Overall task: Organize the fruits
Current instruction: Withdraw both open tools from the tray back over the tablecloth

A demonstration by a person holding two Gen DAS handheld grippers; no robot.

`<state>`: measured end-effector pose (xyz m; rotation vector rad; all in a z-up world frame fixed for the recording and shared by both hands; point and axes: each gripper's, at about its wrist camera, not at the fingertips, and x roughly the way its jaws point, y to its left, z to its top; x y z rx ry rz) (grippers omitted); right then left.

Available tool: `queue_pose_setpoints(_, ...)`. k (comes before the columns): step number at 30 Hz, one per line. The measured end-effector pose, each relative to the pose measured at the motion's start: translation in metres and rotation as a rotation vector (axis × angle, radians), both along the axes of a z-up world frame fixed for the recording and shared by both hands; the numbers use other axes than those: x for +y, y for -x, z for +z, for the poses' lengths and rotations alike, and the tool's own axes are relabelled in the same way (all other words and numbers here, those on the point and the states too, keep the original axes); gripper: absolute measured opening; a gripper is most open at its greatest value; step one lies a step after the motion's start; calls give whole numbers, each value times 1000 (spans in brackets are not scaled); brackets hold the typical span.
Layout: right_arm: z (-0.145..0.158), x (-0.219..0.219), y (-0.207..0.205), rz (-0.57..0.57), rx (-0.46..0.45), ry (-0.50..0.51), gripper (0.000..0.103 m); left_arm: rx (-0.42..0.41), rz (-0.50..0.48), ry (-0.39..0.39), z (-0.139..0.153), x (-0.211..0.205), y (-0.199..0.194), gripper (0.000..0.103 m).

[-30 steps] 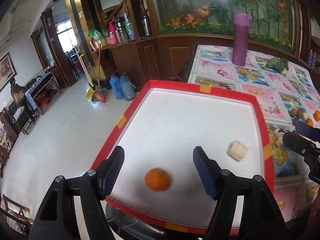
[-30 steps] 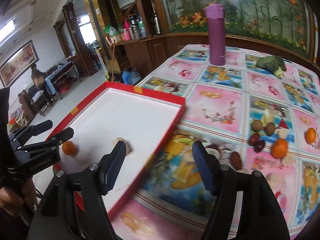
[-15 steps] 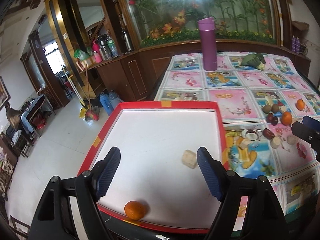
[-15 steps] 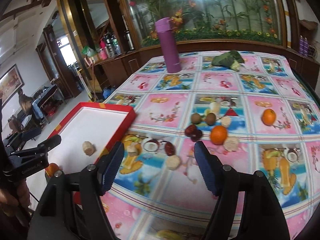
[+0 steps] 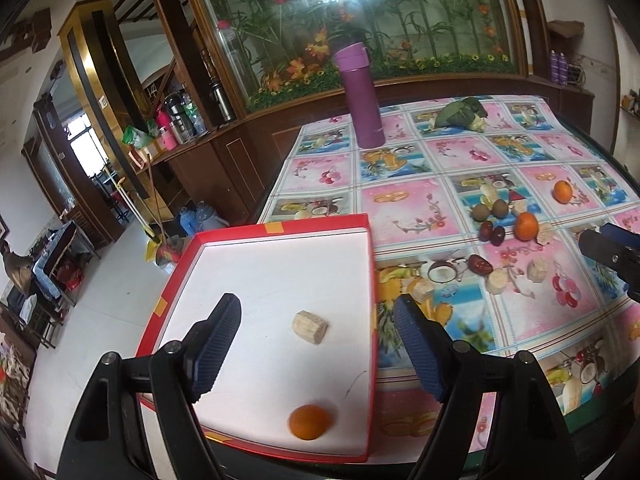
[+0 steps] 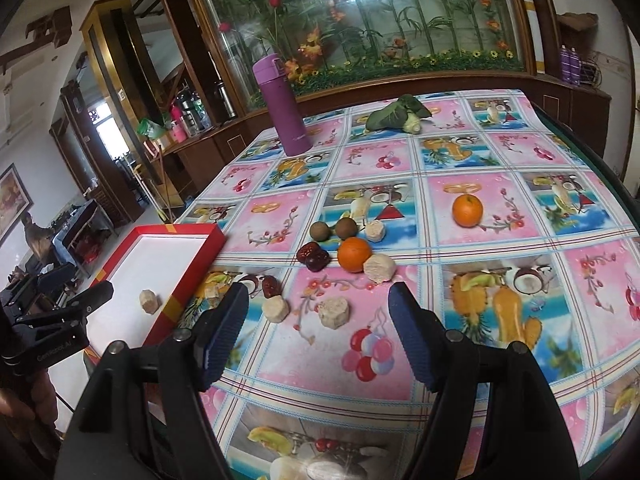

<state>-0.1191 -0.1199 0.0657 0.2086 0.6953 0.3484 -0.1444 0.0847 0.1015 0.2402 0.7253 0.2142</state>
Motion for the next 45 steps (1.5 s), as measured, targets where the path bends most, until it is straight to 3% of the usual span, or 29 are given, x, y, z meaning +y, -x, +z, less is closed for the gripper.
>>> queue_pose_setpoints(20, 14, -10, 24, -9, -35, 20, 73, -13, -39, 1, 7, -22, 20, 79)
queue_pose_setpoints(45, 8, 21, 26, 12, -14, 101, 74, 8, -24, 59, -5, 0, 13, 79)
